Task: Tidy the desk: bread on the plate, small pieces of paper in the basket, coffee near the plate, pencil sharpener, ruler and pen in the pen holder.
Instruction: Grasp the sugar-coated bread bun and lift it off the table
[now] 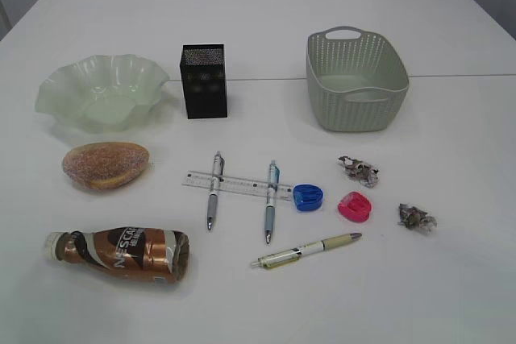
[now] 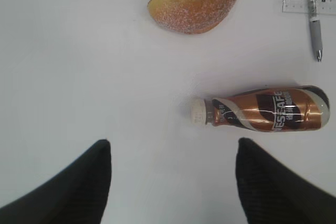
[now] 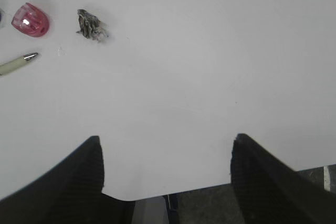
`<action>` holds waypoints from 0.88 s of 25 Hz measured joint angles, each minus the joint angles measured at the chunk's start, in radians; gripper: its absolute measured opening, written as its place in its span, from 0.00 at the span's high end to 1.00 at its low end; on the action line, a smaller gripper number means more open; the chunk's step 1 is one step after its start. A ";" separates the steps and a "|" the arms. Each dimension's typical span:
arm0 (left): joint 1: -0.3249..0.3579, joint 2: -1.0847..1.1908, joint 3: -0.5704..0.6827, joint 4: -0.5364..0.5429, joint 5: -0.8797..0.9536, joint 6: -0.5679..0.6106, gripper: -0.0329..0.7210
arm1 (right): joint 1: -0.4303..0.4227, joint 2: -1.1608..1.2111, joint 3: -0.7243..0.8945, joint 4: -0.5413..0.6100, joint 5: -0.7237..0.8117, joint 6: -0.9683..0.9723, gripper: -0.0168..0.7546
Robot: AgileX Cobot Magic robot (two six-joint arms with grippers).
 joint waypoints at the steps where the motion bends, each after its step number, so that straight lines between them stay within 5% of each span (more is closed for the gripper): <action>1: -0.005 0.015 0.000 0.000 -0.002 0.016 0.24 | 0.000 0.046 -0.029 0.005 0.000 0.000 0.26; 22: -0.105 0.345 -0.002 0.023 -0.347 0.681 0.24 | 0.000 0.323 -0.147 0.026 -0.006 -0.023 0.27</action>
